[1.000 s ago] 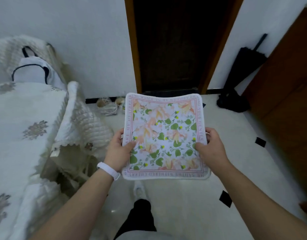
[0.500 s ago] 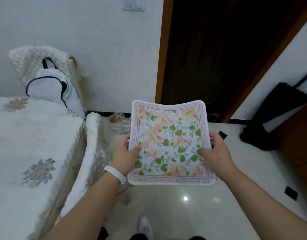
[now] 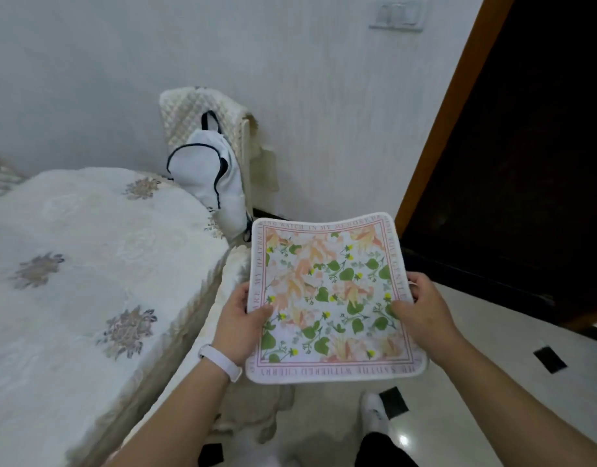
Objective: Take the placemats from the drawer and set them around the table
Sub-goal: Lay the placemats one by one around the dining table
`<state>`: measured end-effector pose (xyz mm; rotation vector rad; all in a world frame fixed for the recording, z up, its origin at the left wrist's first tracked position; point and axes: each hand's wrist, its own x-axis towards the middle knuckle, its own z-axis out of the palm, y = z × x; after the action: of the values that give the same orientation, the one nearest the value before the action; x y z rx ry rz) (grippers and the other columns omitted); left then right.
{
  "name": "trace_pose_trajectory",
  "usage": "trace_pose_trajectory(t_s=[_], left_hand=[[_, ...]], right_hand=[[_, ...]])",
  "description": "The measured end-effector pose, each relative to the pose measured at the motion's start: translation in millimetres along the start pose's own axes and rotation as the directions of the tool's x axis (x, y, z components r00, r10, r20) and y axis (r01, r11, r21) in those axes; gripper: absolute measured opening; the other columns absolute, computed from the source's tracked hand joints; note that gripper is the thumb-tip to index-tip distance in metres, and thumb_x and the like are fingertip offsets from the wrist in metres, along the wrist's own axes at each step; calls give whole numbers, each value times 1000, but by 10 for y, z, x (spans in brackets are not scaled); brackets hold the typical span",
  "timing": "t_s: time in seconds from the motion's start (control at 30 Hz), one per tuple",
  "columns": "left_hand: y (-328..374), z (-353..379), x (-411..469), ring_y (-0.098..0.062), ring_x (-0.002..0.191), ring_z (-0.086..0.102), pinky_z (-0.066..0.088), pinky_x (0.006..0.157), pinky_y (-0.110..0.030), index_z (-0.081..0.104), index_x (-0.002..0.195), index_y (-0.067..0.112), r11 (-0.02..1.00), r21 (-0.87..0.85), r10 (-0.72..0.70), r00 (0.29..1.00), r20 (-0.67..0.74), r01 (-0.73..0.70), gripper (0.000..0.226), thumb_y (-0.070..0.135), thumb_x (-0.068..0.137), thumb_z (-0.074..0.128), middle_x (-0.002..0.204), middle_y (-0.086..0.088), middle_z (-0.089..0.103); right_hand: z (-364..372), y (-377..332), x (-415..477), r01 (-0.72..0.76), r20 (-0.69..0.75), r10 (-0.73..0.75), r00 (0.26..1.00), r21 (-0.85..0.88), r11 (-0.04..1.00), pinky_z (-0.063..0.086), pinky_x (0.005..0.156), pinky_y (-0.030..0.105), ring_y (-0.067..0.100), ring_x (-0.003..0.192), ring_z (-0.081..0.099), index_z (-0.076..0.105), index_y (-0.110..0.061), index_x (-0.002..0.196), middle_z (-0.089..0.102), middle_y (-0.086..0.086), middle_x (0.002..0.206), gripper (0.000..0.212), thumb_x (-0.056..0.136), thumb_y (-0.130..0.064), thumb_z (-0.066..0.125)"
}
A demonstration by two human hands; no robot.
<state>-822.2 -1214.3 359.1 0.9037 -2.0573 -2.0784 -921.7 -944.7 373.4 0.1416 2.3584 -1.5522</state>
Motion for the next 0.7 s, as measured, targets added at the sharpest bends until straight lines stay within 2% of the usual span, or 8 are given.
trace_pose_trajectory(t_s=[0.13,0.3,0.37,0.47,0.53,0.6,0.7], left_hand=[[180,316,183,-28,81,73,59,63,-40,57,108,15,998,-46,-50,990,-134,44,26,-3,90,60,102,-10,73],[354,529,319,-26,84,73,59,71,-44,58,113,17,999,-51,-22,953,-302,7,32,0,88,64,103,-7,73],[382,471,262,-28,83,73,59,71,-46,59,112,19,995,-95,-41,925,-379,6,32,-1,87,65,101,-7,73],[366,242,121,-33,81,73,59,72,-52,59,108,22,984,-176,-122,859,-497,38,33,-2,86,65,101,-10,73],[340,60,21,-36,81,72,58,74,-55,58,112,20,976,-213,-152,823,-548,38,34,-1,86,65,103,-12,73],[316,-100,-82,-36,83,72,58,73,-52,57,113,19,971,-241,-146,788,-598,-3,35,-3,87,64,102,-12,73],[270,-315,-211,-31,81,73,61,65,-43,56,114,17,968,-241,-122,725,-677,-63,34,-4,87,63,100,-10,73]], right_hand=[[-136,-182,671,40,132,-39,990,-11,999,52,59,25,11,85,68,48,-29,113,64,-11,102,43,87,1,64],[-135,-379,1334,55,288,-48,956,-17,998,61,71,42,18,88,71,49,-24,117,67,-5,108,44,86,3,65],[3,-504,1469,82,374,-63,925,-34,996,61,67,42,17,85,72,49,-25,117,67,-7,107,43,86,1,65],[282,-706,1507,121,492,-87,866,-37,992,59,58,34,15,80,73,47,-27,117,67,-10,103,43,88,0,65],[503,-810,1499,143,559,-103,823,-27,989,60,59,35,15,80,73,47,-26,115,67,-10,103,42,88,1,64],[731,-915,1468,163,615,-109,781,-31,986,61,62,38,14,80,73,47,-26,113,67,-10,102,41,88,1,64],[1066,-1085,1387,219,683,-121,720,-58,974,61,62,34,11,80,72,47,-27,115,67,-11,102,42,88,-1,65]])
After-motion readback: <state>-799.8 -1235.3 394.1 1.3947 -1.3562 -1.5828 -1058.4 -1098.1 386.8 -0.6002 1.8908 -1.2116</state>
